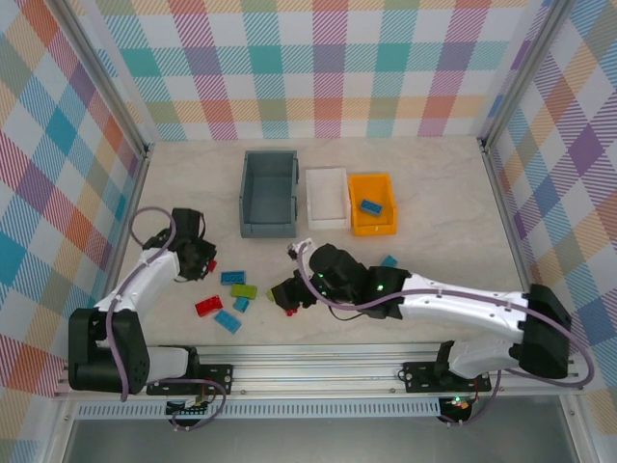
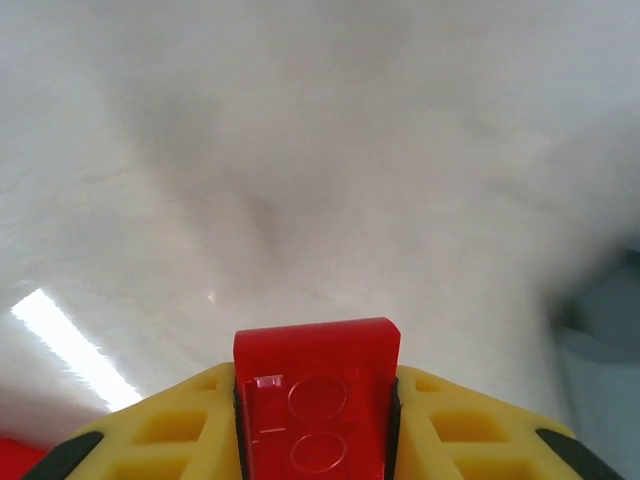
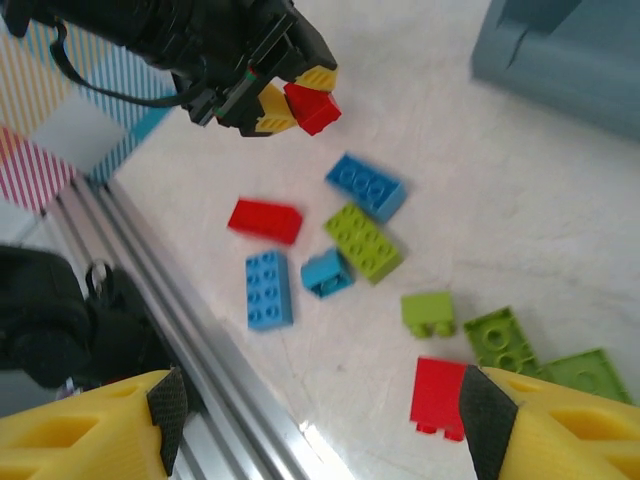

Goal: Sort the legos into containers by color

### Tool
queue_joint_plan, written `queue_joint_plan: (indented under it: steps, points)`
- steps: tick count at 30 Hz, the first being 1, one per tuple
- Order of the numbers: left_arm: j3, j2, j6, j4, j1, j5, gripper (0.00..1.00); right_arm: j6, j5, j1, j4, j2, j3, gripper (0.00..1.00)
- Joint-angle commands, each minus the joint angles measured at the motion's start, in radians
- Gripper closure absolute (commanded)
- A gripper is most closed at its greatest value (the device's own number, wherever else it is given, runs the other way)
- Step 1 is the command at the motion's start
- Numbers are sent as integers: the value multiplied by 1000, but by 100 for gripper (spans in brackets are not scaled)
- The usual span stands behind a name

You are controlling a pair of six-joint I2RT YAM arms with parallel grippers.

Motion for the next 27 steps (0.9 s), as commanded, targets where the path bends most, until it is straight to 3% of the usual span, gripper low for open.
queue_joint_plan:
  steps: [1,5,9,19,23,27]
  points:
    - [175,10,157,-30,-127,-77,70,60,137,-52,3,-89,-21,26]
    - [371,156,281,-57,-285,-166,70,122,151,-149,22,-144,-41,26]
    - [547,325,338,-82,-348,-188,69,164,146,-211,16,-187,-37,25]
    - [835,681,406,-150,-359,-203,60,201,170,-232,-39,-272,-88,24]
    - [877,711,394,-179,-364,-176,44,225,193,-233,-98,-286,-114,24]
    - [879,658,384,-195,-371,-181,39,227,205,-237,-183,-289,-131,24]
